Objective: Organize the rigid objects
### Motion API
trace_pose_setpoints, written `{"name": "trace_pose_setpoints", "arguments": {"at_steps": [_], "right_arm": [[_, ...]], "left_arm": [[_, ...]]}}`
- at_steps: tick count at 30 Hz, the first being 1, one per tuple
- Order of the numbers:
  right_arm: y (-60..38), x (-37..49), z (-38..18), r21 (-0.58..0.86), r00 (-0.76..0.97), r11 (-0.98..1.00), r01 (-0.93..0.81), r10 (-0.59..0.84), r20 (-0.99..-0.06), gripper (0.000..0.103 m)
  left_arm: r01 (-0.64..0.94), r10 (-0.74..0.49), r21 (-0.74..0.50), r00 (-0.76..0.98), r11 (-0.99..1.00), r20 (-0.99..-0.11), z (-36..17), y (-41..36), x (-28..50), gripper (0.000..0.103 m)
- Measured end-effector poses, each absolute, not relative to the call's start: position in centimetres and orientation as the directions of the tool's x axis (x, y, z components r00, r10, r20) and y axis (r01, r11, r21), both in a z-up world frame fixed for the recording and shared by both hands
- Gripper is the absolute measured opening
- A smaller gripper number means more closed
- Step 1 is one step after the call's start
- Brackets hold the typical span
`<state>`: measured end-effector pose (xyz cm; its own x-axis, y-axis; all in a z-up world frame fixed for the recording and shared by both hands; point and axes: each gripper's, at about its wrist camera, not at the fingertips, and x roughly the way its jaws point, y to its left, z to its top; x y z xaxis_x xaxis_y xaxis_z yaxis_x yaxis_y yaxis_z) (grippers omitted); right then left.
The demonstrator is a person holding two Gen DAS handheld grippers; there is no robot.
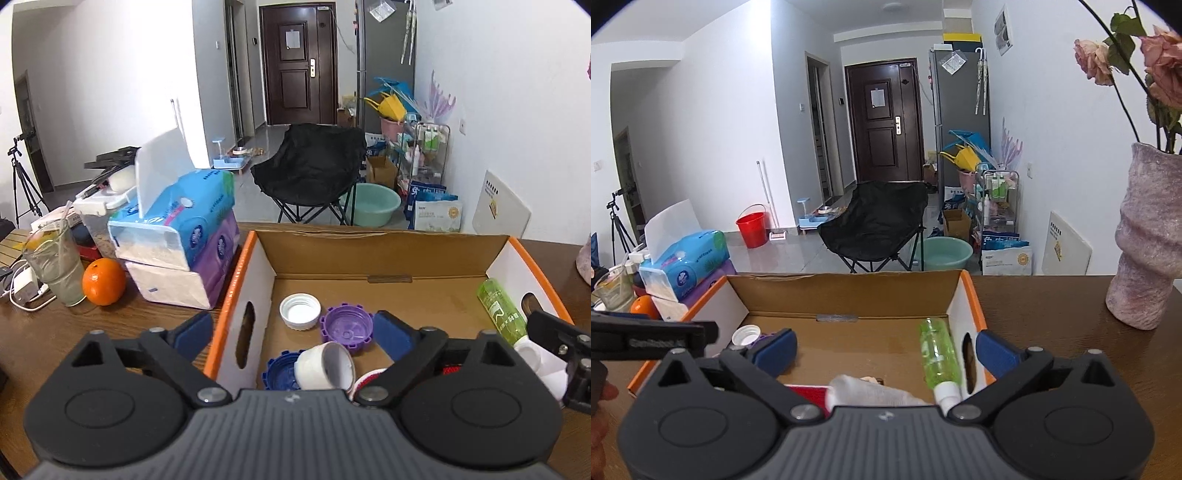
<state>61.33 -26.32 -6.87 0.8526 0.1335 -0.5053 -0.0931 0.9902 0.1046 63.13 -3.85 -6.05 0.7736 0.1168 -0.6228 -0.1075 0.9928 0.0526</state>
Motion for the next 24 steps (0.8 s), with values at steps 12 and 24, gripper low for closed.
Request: {"name": "trace_pose_setpoints", "arguments": {"at_steps": [12, 24], "right_arm": [[-27.4, 57.2, -5.0, 0.127, 0.875, 0.988, -0.083, 0.133, -0.466, 0.103], [-26.9, 48.8, 0.2, 0.117, 0.918, 0.987, -0.107, 0.143, -0.369, 0.103]], "left_arm": [[-0.100, 0.072, -0.013, 0.792, 0.995, -0.607, -4.2, -2.5, 59.5, 0.103], [-0.070, 0.041, -0.036, 0.855, 0.997, -0.517, 0.0, -2.3, 51.5, 0.103]]}}
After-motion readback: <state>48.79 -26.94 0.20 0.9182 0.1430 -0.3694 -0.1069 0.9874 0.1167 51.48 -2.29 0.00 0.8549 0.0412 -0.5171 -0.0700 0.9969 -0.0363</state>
